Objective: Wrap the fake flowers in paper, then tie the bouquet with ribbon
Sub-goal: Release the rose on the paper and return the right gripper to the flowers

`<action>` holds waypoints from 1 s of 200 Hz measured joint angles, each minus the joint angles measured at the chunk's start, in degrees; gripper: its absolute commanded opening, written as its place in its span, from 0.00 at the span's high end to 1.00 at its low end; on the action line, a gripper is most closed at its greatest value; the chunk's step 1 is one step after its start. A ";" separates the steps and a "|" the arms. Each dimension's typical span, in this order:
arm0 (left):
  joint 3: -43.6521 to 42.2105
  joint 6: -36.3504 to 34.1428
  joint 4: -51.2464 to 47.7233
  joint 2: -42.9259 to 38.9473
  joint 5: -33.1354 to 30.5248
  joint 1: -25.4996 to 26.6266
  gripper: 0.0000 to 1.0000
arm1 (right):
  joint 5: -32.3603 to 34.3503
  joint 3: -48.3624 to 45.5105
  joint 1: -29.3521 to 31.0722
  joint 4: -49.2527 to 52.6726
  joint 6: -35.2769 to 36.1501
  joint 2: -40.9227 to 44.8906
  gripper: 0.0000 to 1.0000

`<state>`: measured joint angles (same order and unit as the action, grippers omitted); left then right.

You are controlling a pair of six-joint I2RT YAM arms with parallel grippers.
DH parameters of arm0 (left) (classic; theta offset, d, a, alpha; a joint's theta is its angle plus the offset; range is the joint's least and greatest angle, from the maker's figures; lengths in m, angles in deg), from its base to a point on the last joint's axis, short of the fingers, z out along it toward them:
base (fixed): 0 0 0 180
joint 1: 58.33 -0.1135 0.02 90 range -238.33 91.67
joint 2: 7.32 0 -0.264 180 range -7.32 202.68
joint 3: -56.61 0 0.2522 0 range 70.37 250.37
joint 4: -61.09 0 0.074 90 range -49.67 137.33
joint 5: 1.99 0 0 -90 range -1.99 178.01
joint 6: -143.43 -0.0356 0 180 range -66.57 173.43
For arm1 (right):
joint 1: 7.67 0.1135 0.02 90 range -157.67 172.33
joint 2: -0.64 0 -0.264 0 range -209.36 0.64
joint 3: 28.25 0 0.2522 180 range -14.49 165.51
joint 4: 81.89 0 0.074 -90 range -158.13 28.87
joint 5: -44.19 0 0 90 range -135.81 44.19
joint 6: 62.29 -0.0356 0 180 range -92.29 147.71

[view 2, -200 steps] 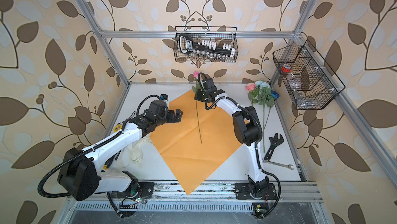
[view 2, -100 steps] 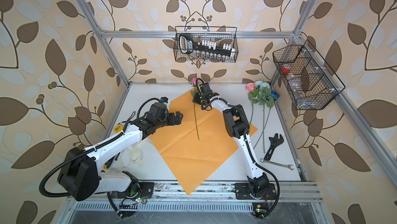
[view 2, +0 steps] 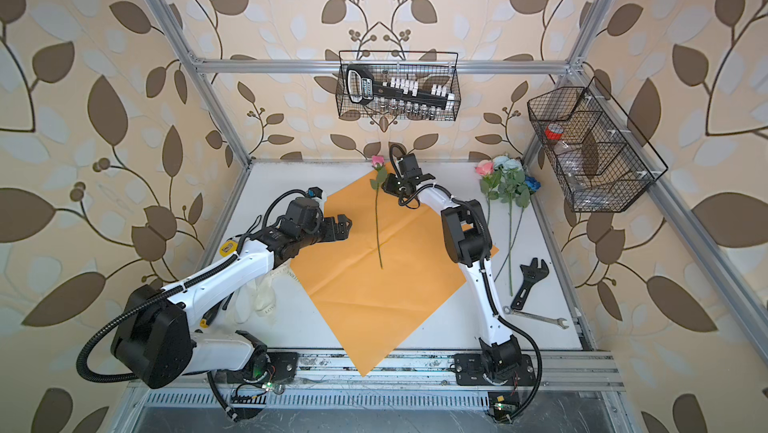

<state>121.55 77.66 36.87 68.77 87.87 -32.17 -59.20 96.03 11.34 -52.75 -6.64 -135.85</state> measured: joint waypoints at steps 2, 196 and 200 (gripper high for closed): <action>0.00 0.00 -0.04 -0.04 0.02 0.00 0.01 | 0.50 -1.29 -0.22 0.22 0.15 1.33 0.62; 0.02 0.20 0.46 -0.50 4.48 0.00 0.01 | 25.35 -30.51 -27.26 8.22 14.43 20.46 0.58; 0.02 0.20 0.50 -0.48 4.48 -0.02 0.01 | 25.29 -30.21 -27.50 8.20 14.49 20.15 0.59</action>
<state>121.57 77.85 37.37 68.29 92.35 -32.20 -33.91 65.83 -16.16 -44.56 7.85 -115.70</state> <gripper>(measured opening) 0.989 0.418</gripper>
